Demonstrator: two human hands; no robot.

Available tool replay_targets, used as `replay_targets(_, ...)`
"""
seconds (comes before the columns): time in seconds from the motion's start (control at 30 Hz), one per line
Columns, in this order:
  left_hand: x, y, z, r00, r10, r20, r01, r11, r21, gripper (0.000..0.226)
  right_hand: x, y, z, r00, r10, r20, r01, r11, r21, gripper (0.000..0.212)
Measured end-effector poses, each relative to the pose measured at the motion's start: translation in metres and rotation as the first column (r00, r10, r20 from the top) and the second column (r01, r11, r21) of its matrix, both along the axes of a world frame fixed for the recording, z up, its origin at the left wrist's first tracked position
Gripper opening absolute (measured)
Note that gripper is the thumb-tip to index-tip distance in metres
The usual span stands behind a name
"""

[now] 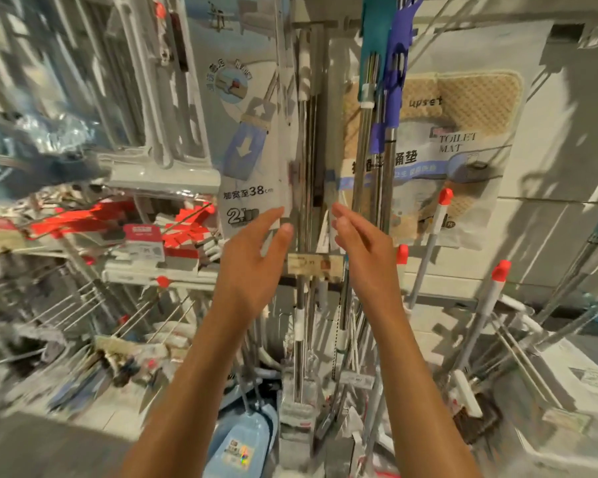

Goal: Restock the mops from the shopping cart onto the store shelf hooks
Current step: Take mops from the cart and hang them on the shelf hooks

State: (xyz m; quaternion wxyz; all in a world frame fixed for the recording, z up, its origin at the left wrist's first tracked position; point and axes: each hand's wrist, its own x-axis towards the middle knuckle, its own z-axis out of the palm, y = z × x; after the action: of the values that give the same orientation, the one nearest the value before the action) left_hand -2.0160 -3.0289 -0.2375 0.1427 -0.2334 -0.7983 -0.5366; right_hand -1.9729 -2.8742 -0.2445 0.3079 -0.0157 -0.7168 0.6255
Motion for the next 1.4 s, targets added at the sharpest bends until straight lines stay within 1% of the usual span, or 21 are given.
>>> replay_targets(0.1, 0.025, -0.031, -0.016, 0.993, 0.049, -0.11, -0.058, 0.995, -0.082, 0.052, 0.025, -0.026, -0.01, 1.0, 0.013, 0.013, -0.014, 0.996, 0.085, 0.036)
replay_targets(0.17, 0.041, -0.055, -0.025, 0.972, 0.102, -0.21, -0.14, 0.975, -0.171, 0.058, 0.038, -0.046, -0.016, 0.999, 0.024, 0.031, -0.028, 0.991, 0.133, 0.037)
replay_targets(0.2, 0.049, -0.067, -0.03, 0.963, 0.131, -0.234, -0.18, 0.962, -0.203, 0.061, 0.044, -0.056, -0.018, 0.999, 0.028, 0.04, -0.034, 0.988, 0.148, 0.038)
replay_targets(0.27, 0.07, -0.095, -0.032, 0.953, 0.212, -0.215, -0.262, 0.934, -0.244, 0.06, 0.058, -0.082, -0.024, 0.998, 0.035, 0.048, -0.043, 0.982, 0.187, 0.045)
replay_targets(0.37, 0.104, -0.141, -0.038, 0.936, 0.321, -0.146, -0.351, 0.89, -0.29, 0.063, 0.082, -0.125, -0.032, 0.996, 0.051, 0.076, -0.069, 0.963, 0.26, 0.055)
replay_targets(0.43, 0.131, -0.179, -0.046, 0.921, 0.373, -0.112, -0.389, 0.866, -0.314, 0.069, 0.099, -0.16, -0.039, 0.99, 0.085, 0.113, -0.115, 0.947, 0.299, 0.06)
replay_targets(0.5, 0.158, -0.216, -0.057, 0.897, 0.433, -0.094, -0.438, 0.837, -0.328, 0.068, 0.116, -0.195, -0.046, 0.982, 0.12, 0.145, -0.164, 0.923, 0.348, 0.065)
replay_targets(0.57, 0.185, -0.251, -0.07, 0.865, 0.496, -0.077, -0.491, 0.805, -0.332, 0.064, 0.133, -0.229, -0.055, 0.976, 0.144, 0.166, -0.201, 0.888, 0.413, 0.067)
replay_targets(0.7, 0.235, -0.314, -0.086, 0.793, 0.609, -0.003, -0.564, 0.732, -0.382, 0.073, 0.161, -0.295, -0.068, 0.958, 0.23, 0.17, -0.284, 0.838, 0.466, 0.065)
replay_targets(0.73, 0.251, -0.333, -0.09, 0.766, 0.642, 0.008, -0.589, 0.707, -0.391, 0.075, 0.169, -0.316, -0.072, 0.95, 0.262, 0.169, -0.311, 0.822, 0.477, 0.065)
replay_targets(0.8, 0.274, -0.361, -0.095, 0.72, 0.693, 0.01, -0.634, 0.664, -0.396, 0.069, 0.181, -0.348, -0.076, 0.929, 0.33, 0.166, -0.369, 0.795, 0.482, 0.064)
replay_targets(0.93, 0.325, -0.422, -0.109, 0.567, 0.824, 0.018, -0.75, 0.525, -0.402, 0.059, 0.204, -0.417, -0.087, 0.841, 0.505, 0.192, -0.529, 0.698, 0.483, 0.066)
replay_targets(1.03, 0.36, -0.455, -0.116, 0.455, 0.891, 0.006, -0.811, 0.417, -0.41, 0.068, 0.22, -0.461, -0.092, 0.784, 0.59, 0.193, -0.591, 0.617, 0.519, 0.064)
replay_targets(1.13, 0.393, -0.484, -0.12, 0.334, 0.942, 0.015, -0.854, 0.31, -0.418, 0.066, 0.234, -0.503, -0.095, 0.711, 0.675, 0.195, -0.652, 0.53, 0.541, 0.07)
replay_targets(1.23, 0.424, -0.51, -0.124, 0.194, 0.981, 0.011, -0.88, 0.179, -0.441, 0.071, 0.248, -0.545, -0.097, 0.606, 0.774, 0.183, -0.719, 0.435, 0.543, 0.071)
replay_targets(1.3, 0.44, -0.524, -0.127, 0.124, 0.992, 0.014, -0.885, 0.117, -0.451, 0.073, 0.256, -0.568, -0.1, 0.543, 0.818, 0.188, -0.754, 0.376, 0.539, 0.071)
replay_targets(1.4, 0.467, -0.539, -0.131, -0.008, 1.0, -0.023, -0.895, -0.017, -0.446, 0.073, 0.269, -0.607, -0.105, 0.43, 0.885, 0.182, -0.792, 0.272, 0.547, 0.069)
